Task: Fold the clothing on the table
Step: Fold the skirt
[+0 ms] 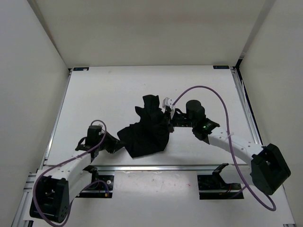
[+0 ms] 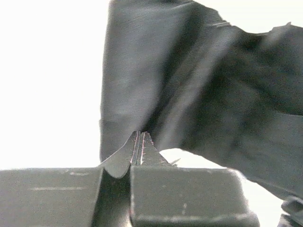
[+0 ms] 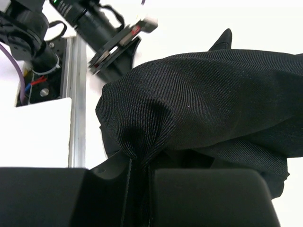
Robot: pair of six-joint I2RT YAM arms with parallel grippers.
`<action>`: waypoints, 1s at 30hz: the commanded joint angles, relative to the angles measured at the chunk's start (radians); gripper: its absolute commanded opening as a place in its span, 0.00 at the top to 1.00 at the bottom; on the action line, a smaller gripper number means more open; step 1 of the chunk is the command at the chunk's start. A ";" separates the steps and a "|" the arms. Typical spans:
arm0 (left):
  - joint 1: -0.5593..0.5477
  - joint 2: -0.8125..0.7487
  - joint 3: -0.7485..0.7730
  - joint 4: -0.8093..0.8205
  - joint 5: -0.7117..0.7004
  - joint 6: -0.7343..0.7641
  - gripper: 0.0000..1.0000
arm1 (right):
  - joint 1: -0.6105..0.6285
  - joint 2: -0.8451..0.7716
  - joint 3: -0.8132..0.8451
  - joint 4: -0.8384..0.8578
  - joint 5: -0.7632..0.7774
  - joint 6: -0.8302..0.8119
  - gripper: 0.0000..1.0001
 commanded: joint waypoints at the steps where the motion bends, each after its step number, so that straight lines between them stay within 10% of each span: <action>1: -0.012 -0.031 -0.074 -0.005 0.019 -0.016 1.00 | 0.022 0.021 0.060 0.015 0.022 -0.071 1.00; 24: 0.038 -0.085 -0.210 0.047 0.003 -0.036 1.00 | 0.226 0.180 0.140 -0.131 0.024 -0.338 0.98; 26: 0.032 -0.100 -0.237 0.067 0.005 -0.064 1.00 | 0.242 0.196 0.164 -0.169 0.045 -0.375 0.91; 30: 0.031 -0.174 -0.303 0.075 0.008 -0.108 1.00 | 0.260 0.225 0.245 -0.200 0.126 -0.341 0.22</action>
